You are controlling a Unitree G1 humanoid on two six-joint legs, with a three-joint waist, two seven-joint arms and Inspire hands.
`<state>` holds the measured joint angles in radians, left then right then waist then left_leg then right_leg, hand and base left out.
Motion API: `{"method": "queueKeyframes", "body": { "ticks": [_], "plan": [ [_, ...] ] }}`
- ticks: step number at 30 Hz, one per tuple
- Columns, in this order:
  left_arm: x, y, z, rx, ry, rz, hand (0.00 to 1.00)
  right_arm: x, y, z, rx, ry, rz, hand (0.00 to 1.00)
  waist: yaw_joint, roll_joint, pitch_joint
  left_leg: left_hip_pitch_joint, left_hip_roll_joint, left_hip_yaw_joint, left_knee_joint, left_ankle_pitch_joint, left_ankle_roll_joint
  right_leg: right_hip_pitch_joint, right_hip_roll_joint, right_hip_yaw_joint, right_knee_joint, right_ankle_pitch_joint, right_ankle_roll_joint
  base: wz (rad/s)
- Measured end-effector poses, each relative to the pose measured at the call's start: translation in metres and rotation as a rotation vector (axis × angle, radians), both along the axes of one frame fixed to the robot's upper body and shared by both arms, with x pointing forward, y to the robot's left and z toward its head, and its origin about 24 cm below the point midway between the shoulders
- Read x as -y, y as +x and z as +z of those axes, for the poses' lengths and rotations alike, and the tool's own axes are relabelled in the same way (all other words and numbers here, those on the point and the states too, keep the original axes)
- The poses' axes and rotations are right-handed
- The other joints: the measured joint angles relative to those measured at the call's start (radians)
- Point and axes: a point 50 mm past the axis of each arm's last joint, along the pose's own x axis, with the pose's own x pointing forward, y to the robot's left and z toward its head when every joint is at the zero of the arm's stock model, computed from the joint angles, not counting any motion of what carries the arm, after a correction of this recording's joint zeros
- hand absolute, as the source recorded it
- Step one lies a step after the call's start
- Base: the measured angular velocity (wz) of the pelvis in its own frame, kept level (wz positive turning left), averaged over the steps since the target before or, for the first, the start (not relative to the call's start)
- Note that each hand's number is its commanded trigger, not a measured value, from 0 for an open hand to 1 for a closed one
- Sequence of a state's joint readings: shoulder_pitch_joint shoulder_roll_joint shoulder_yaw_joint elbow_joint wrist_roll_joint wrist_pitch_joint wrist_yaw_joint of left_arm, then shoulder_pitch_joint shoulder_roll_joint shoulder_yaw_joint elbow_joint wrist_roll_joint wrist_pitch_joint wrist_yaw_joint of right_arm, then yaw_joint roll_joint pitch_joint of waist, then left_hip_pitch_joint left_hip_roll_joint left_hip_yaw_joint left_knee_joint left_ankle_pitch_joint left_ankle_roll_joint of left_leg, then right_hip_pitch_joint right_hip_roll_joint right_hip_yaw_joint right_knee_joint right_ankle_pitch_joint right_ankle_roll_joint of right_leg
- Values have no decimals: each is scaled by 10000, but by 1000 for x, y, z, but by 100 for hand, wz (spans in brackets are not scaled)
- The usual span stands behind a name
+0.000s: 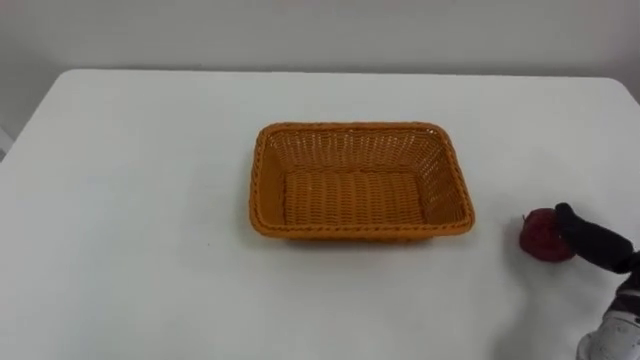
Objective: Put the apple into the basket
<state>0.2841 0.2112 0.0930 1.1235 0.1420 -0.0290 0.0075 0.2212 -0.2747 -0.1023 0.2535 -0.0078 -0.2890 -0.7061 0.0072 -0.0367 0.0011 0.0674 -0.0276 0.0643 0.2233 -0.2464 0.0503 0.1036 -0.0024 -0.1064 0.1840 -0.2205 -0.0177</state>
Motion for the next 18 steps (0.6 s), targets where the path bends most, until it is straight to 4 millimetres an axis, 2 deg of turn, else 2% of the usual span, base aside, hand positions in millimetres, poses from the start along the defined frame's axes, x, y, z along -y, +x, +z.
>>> {"method": "queueKeyframes", "body": {
  "ticks": [6,10,18],
  "plan": [
    [0,0,0,-42,-141,-38,0,-2,2,3,35,34,269,0,11,-11,1,4,-3,-11,2,1,-1,19,-3,-23,5,0,0,0],
    [0,-2,0,-141,-174,-184,0,-3,4,2,-84,104,625,0,40,-92,45,90,-3,-27,-12,1,-1,171,-6,-65,-32,0,0,0],
    [0,-4,0,-314,-312,-235,0,-7,7,-4,-900,428,1621,0,55,-185,6,119,0,-50,-9,4,4,179,-37,-80,-3,-1,2,0]
  ]
}}
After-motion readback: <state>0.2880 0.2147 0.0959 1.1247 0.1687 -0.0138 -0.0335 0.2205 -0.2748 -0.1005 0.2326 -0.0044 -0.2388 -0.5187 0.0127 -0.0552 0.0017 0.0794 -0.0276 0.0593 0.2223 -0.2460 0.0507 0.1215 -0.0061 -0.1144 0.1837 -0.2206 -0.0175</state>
